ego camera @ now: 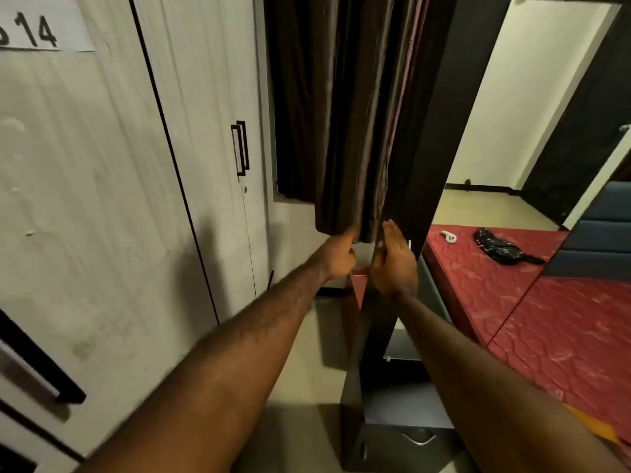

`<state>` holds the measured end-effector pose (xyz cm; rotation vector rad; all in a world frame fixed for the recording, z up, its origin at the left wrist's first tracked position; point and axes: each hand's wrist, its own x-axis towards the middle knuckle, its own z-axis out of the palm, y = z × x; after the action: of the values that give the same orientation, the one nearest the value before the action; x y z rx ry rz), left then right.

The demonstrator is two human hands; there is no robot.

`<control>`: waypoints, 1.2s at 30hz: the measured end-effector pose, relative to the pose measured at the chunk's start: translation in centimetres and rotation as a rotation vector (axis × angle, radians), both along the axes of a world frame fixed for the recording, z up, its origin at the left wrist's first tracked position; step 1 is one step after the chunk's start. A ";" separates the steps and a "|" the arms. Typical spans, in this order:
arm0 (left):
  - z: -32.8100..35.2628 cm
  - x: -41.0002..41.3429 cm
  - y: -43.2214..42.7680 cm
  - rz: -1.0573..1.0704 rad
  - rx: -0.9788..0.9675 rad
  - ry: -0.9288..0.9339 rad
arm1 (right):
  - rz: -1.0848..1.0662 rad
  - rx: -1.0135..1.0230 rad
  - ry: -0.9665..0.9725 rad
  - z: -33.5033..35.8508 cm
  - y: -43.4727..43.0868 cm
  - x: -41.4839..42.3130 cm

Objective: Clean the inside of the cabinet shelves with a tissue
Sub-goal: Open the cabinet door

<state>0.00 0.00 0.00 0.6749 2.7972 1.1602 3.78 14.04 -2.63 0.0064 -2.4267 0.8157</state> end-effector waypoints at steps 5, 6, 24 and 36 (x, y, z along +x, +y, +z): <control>-2.0 -1.4 3.2 -0.001 0.162 -0.221 | -0.224 -0.302 0.032 0.1 1.9 -0.2; -2.4 -1.6 3.8 0.010 0.178 -0.253 | -0.248 -0.338 0.005 0.2 2.1 -0.4; -2.4 -0.4 5.0 -0.060 0.069 -0.287 | -0.394 -0.438 -0.146 -0.9 1.9 -0.7; -2.3 2.7 6.6 -0.222 0.266 -0.382 | -0.627 -0.313 -0.071 -1.7 1.9 3.7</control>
<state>2.68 6.58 -2.29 0.6739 2.2199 1.4491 7.51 15.90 -4.28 -0.8655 -2.1332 0.8829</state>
